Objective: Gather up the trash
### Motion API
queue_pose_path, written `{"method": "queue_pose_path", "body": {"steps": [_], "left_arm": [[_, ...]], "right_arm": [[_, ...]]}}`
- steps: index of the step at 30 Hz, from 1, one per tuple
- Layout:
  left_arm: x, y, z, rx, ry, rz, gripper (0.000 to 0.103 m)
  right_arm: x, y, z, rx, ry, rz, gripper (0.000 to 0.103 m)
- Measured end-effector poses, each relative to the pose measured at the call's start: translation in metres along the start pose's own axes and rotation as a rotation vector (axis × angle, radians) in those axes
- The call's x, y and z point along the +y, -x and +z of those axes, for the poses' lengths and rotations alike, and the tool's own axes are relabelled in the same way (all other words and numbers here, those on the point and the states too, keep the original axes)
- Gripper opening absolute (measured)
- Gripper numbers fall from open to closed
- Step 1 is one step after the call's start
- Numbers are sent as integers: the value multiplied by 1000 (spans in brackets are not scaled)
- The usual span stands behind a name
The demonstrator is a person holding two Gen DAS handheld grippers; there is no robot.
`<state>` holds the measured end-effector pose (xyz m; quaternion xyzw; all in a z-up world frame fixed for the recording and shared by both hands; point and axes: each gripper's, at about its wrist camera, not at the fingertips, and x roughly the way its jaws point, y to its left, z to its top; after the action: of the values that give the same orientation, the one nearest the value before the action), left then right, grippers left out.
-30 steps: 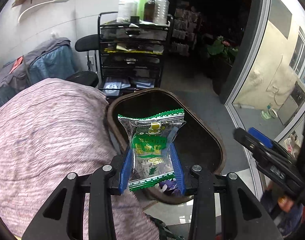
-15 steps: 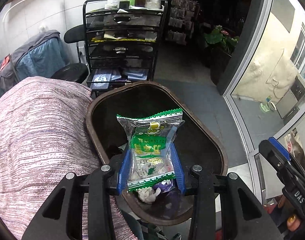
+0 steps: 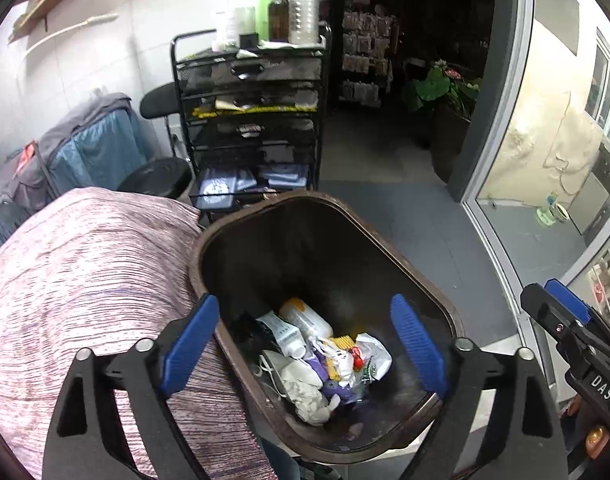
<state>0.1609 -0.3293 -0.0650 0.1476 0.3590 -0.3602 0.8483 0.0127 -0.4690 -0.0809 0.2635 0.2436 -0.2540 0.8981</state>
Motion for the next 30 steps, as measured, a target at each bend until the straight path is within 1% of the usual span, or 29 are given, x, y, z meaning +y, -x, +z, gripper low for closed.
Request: {"method": "queue_pose_path", "body": {"steps": [2,5,8,11,12,14,18,20,23,27,28,30], "left_arm": [[3,11,-2,-30,17,8,92],[9,30,-6,-82,35,33,97],[16,51,-14,-132,54,60,97],[24,68,-23,-161,72,70,97],[27,76,-28,-171,80,81,97],[34,87,-36,-192,101,102,97],[51,112,-54,-247,153,138,97],[60,123,-63,-271,180,164,97],[72,139,-77,-298,211,197,97],[83,157,-96,-325,230,282,97],[86,160,-100,-328,236,296,97],[91,168,-110,-339,254,326,97]], "right_arm": [[1,0,0,-5,1,1,80],[1,2,0,-16,1,2,81],[6,3,0,-27,15,2,83],[13,6,-2,-39,33,19,83],[18,9,-3,-47,47,25,84],[27,13,-6,-67,74,31,88],[48,21,-12,-99,129,71,89],[58,26,-16,-107,155,88,92],[73,33,-21,-121,185,112,93],[95,43,-32,-132,227,157,95],[99,46,-34,-139,237,159,97],[111,53,-42,-170,265,171,97]]}}
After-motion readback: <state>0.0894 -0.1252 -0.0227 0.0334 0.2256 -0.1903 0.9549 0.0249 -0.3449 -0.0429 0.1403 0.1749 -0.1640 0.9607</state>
